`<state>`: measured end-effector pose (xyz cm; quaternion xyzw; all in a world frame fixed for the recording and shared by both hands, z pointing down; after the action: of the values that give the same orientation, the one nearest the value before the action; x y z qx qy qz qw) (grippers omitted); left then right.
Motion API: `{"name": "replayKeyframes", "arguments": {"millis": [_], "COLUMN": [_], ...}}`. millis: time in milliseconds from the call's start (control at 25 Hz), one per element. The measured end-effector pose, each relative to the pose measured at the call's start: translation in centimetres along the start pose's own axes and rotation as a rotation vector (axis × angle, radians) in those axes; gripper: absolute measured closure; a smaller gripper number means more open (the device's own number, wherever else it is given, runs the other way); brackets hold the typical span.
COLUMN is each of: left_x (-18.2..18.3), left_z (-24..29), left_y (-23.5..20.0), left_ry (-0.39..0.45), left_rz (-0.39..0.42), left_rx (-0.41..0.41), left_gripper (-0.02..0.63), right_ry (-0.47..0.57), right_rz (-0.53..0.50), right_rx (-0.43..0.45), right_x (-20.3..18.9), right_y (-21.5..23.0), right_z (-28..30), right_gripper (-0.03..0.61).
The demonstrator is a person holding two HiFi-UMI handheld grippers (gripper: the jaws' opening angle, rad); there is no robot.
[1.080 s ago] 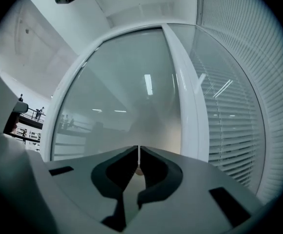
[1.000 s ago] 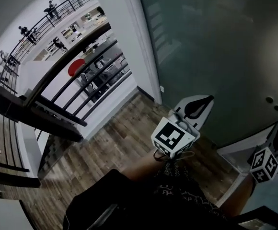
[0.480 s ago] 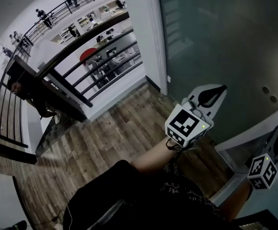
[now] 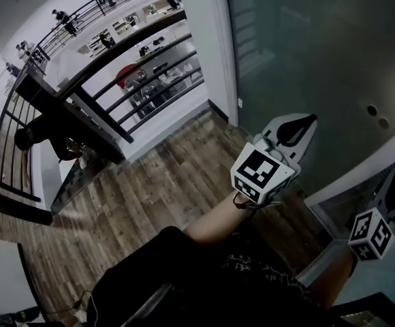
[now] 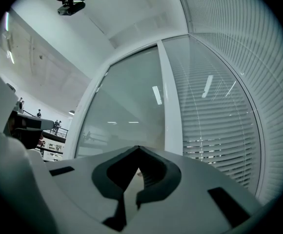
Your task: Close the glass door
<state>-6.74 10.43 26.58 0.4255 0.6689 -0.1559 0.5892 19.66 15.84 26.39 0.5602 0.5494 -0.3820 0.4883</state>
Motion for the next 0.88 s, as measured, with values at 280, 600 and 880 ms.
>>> {"name": "replayKeyframes", "arguments": {"millis": [280, 600, 880], "left_x": [0.2, 0.8, 1.5], "left_z": [-1.2, -1.3, -2.8], "left_y": [-0.7, -1.1, -1.8], "left_ry": [0.001, 0.013, 0.013], "left_rz": [0.008, -0.002, 0.002], "left_rx": [0.030, 0.025, 0.034], "left_gripper": [0.612, 0.612, 0.612], "right_ry": [-0.003, -0.005, -0.023], "right_rz": [-0.006, -0.034, -0.040], "right_rx": [0.023, -0.009, -0.012], "right_x": [0.1, 0.6, 1.2], "right_y": [-1.2, -1.4, -2.8], "right_z": [0.0, -0.5, -1.1], "right_gripper": [0.577, 0.577, 0.577]}}
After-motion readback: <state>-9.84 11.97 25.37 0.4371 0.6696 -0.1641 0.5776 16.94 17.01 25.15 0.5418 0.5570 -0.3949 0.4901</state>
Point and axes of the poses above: the fingertips, and each gripper's own axes: z forward along the fingers, y to its right, x out of its top, the point moved 5 cm from there along -z, backward along the fingers, and after that the axes turned 14 degrees about z, right-handed, at the moved point
